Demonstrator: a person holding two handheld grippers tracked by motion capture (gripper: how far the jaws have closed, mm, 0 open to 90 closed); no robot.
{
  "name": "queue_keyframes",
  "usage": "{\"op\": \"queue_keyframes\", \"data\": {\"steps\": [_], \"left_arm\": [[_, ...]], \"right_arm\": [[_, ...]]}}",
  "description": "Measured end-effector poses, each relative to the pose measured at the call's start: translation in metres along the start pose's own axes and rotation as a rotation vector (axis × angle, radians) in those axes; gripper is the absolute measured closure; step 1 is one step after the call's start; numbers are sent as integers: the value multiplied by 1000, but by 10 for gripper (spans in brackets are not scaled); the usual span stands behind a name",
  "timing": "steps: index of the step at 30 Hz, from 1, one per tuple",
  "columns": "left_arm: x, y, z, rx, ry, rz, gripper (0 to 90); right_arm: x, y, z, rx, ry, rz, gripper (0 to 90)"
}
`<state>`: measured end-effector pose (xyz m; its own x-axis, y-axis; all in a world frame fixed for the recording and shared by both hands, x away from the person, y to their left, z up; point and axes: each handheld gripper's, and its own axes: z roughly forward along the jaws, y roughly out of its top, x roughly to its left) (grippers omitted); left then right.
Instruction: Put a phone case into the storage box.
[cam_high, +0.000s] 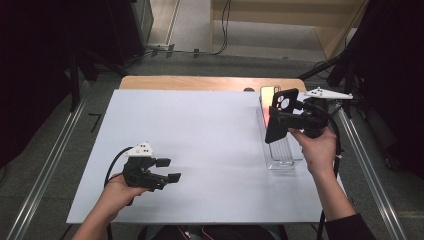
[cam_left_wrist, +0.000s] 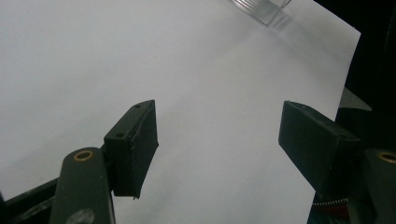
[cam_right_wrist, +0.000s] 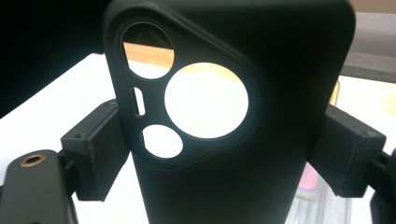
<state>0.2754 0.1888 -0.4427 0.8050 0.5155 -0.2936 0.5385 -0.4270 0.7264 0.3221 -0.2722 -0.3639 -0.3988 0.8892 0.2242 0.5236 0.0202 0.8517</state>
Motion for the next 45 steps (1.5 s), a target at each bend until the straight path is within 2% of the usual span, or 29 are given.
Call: {"op": "queue_keyframes", "data": {"steps": [11,17,21,27,31,34,41,45], "left_arm": [[1,0,0,-6,-2,2,285],[3,1,-3,-34,-18,-21,285],[4,1,-4,-32,-11,-21,285],[4,1,-3,-26,-7,-16,285],[4,1,-4,-31,-7,-19,285],[5,1,-5,-31,-7,-16,285],[4,1,-2,-23,-12,-12,285],[4,1,-2,-22,-12,-13,285]], "right_arm": [[-22,0,26,-3,-128,46,127],[-31,-5,39,2,-182,60,126],[-35,-8,50,0,-221,67,126],[-41,-12,67,6,-260,83,126],[-49,-15,78,15,-273,129,126],[-53,-17,87,32,-286,141,127],[-58,-17,108,43,-310,141,128],[-57,-14,120,55,-327,116,128]]}}
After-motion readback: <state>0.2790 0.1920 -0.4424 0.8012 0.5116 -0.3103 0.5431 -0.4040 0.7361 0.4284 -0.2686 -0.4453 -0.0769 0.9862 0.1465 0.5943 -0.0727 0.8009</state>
